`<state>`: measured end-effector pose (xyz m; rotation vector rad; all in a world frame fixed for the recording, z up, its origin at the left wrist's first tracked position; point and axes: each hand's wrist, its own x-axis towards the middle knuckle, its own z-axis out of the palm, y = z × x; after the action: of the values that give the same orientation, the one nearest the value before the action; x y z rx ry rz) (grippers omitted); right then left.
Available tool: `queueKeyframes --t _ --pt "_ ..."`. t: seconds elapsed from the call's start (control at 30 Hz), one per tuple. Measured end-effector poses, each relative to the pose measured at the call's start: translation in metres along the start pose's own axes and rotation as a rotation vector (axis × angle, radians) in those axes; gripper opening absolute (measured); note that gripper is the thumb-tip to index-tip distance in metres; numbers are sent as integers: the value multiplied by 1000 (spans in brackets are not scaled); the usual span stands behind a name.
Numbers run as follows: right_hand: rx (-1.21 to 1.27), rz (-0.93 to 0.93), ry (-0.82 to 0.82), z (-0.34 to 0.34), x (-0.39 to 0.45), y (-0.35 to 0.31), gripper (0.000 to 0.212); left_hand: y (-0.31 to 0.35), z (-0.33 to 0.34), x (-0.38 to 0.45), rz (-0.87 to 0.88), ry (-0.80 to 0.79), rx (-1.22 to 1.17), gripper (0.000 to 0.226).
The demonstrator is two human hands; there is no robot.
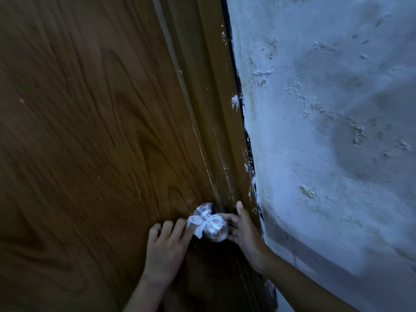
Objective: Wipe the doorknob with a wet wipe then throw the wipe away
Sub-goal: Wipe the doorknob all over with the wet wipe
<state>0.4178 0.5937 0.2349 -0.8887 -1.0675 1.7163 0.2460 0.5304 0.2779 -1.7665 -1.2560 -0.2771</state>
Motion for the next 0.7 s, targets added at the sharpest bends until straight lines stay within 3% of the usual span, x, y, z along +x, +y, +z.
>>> queueKeyframes --t 0.1,0.23,0.33,0.53,0.7 --pt "7 -6 -4 2 -1 -2 62 0 -2 11 42 25 14 31" --pt "-3 -15 7 2 -2 -3 61 -2 -4 38 96 -12 14 49" --pt "-21 -14 14 2 -2 -2 61 -4 -4 41 111 37 35 34" --pt "-15 -5 -5 1 -3 -3 61 -13 1 8 133 44 43 34" --pt "-18 -28 -13 3 -4 -5 62 -10 -8 33 204 -8 0 33"
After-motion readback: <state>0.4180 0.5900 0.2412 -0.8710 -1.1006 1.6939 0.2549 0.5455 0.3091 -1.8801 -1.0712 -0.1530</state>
